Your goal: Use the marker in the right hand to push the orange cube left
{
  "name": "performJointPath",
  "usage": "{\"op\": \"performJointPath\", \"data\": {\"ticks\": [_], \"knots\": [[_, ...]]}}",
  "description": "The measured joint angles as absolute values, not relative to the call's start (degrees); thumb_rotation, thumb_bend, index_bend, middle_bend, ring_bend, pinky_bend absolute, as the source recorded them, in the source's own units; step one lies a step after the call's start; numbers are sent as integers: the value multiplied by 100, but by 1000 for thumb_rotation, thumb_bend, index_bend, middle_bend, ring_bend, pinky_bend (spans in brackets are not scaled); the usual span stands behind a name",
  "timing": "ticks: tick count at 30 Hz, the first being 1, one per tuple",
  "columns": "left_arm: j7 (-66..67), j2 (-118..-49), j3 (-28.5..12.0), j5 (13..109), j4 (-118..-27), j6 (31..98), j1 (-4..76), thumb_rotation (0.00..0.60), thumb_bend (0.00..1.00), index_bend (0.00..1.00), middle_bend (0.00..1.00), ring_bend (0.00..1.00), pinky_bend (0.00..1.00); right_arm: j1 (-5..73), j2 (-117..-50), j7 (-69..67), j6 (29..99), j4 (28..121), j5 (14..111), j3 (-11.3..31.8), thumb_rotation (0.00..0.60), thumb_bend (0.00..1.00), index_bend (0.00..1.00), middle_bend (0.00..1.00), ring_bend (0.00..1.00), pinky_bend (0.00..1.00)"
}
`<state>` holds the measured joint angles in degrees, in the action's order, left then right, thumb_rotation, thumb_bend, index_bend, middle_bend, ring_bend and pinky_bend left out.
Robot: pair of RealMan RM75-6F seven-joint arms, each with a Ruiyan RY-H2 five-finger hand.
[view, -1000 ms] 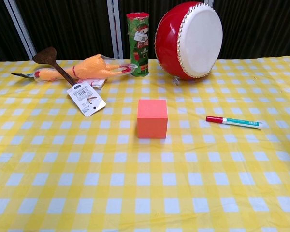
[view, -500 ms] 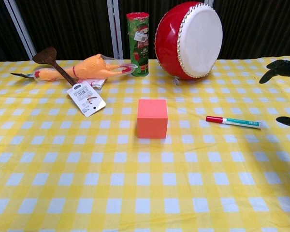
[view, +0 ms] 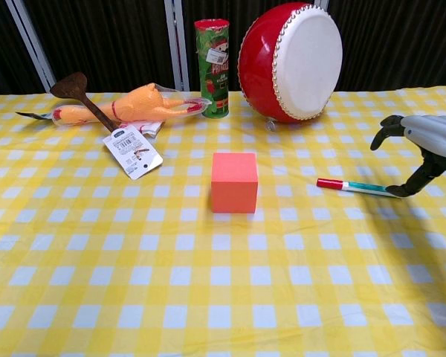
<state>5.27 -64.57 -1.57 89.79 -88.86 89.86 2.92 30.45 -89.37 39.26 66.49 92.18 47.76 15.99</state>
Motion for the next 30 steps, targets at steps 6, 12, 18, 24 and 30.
{"op": "performJointPath", "data": {"ticks": [6,12,18,24,30], "knots": [[482,-6434,-154,8951,-8915,8931,309,600,0,0,0,0,0,3243,-9221,3945,6585,8797,4582,1649,600,335,429,97,0,0],[449,-6413,-149,8935,-8933,8902,315,600,0,0,0,0,0,3419,-9431,3877,6510,8429,4413,1736,600,335,430,97,0,0],[421,-6403,-154,8898,-8948,8867,322,600,0,0,0,0,0,3536,-9545,3795,6434,8137,4253,1806,600,335,433,100,0,0],[431,-6403,-170,8864,-8960,8861,324,600,0,0,0,0,0,3595,-9619,3755,6325,7891,4088,1789,600,335,445,108,0,0],[453,-6411,-175,8877,-8946,8884,324,600,0,0,0,0,0,3631,-9692,3684,6206,7672,3949,1759,600,335,445,108,0,0]]}}
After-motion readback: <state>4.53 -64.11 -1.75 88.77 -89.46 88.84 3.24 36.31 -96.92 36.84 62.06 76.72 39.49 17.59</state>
